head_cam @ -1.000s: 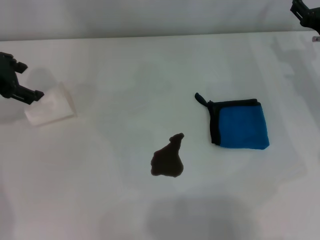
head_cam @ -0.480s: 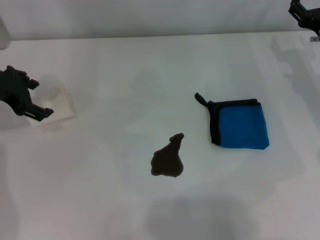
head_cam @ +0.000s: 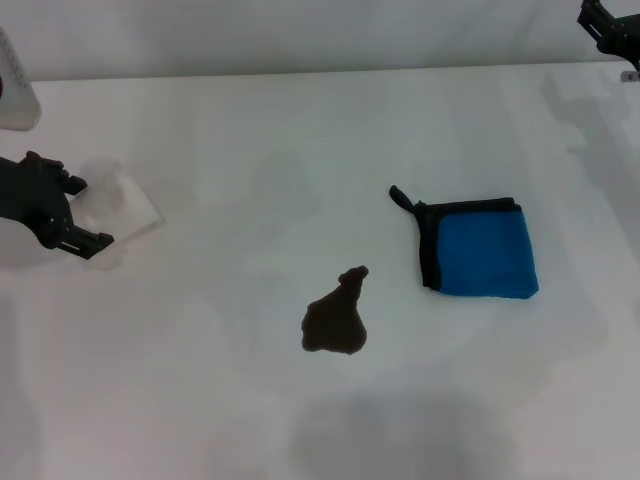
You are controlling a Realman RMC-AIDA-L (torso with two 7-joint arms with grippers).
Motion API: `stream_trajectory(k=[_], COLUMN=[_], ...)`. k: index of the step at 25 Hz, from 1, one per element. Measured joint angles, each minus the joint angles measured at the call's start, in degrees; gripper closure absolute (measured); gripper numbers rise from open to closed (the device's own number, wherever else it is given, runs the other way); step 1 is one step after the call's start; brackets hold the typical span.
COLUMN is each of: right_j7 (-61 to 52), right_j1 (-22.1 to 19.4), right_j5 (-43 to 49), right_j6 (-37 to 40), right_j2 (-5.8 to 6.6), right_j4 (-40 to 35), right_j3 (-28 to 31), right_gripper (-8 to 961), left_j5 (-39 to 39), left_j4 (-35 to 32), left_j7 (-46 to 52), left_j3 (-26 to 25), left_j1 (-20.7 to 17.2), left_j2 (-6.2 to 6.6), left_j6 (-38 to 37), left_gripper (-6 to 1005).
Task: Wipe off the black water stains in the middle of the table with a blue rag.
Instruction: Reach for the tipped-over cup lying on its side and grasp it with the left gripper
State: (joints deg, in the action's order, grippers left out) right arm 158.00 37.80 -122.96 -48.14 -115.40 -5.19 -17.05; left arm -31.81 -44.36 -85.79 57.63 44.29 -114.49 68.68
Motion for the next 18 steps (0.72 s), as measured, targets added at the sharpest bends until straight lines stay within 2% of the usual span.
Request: stream_trajectory(k=[12, 18], right_j7=[0.0, -0.1], right_j1=[-0.1, 0.0], right_j5=[0.0, 0.0], right_j6=[0.0, -0.1], right_j2=[-0.05, -0.23], right_j4=[0.0, 0.0], right_j3=[0.0, 0.0], right_gripper=[95, 95], left_j5=[0.5, -0.3], left_j4=[3.2, 7.0], left_j7=[-0.8, -2.1], left_j3=[0.0, -0.3], left_j1=[0.1, 0.0], left_j2=[-0.14, -0.73], left_j6=[-5.3, -10.2], left_gripper=[141, 143])
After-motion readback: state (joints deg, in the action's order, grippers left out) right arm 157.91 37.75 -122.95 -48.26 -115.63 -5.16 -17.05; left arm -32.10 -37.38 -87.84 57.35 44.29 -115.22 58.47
